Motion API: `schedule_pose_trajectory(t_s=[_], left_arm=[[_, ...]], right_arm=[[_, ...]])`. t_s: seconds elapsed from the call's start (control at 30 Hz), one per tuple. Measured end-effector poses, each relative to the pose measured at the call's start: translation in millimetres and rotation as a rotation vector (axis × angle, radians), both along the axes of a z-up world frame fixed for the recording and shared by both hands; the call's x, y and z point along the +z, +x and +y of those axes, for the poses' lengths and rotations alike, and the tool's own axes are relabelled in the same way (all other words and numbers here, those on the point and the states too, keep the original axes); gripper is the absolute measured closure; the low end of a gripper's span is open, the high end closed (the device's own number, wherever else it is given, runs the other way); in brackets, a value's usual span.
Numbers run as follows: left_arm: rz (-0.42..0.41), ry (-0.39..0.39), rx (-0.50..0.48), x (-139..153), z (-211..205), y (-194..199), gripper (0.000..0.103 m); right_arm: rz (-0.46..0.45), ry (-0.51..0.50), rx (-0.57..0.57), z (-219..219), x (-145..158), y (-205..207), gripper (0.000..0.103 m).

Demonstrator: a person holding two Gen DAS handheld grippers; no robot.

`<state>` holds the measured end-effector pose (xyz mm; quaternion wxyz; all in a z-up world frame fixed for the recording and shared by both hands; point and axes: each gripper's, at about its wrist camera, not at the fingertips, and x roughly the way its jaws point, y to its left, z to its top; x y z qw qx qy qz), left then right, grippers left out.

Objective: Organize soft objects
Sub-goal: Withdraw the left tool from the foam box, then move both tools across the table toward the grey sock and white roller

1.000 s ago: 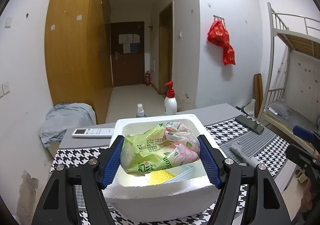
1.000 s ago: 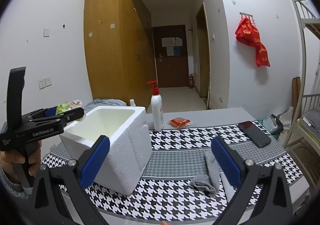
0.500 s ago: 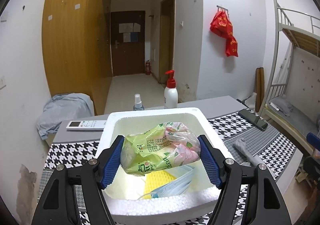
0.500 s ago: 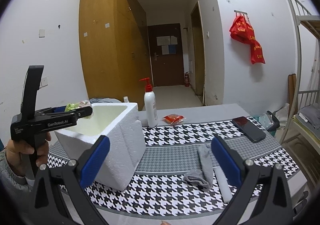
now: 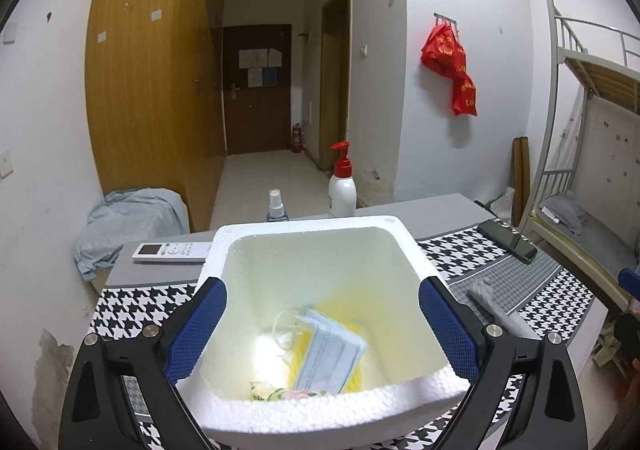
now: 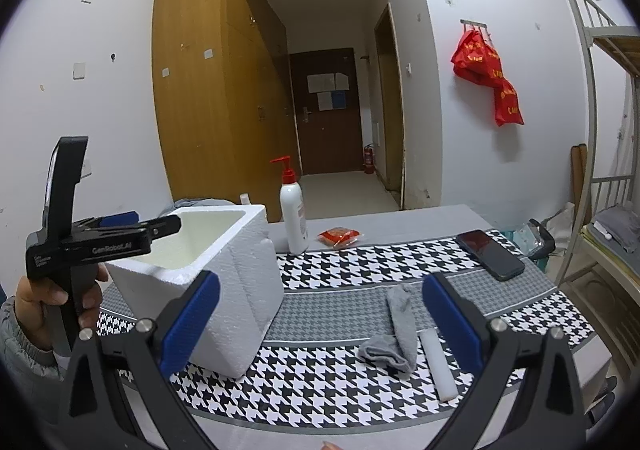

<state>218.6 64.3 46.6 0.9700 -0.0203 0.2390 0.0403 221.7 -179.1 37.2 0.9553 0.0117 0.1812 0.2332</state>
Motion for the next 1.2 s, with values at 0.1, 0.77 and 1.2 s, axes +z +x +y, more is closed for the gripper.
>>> schedule_pose_trajectory(t_s=[0.1,0.77,1.2], left_arm=[[-0.006,-0.001,-0.005,1,-4,-7,0.003],[-0.170,0.031,-0.038,23,-33,-68,0.001],[-0.183,0.046,-0.074,24,-49,-89,0.001]], right_arm=[[0.002,0.002,0.000,-2,-2,-2,0.001],[-0.012,-0.002,-0.037,-14,0,-21,0.001],[-0.044,0.011,-0.066,-31,6,-42,0.001]])
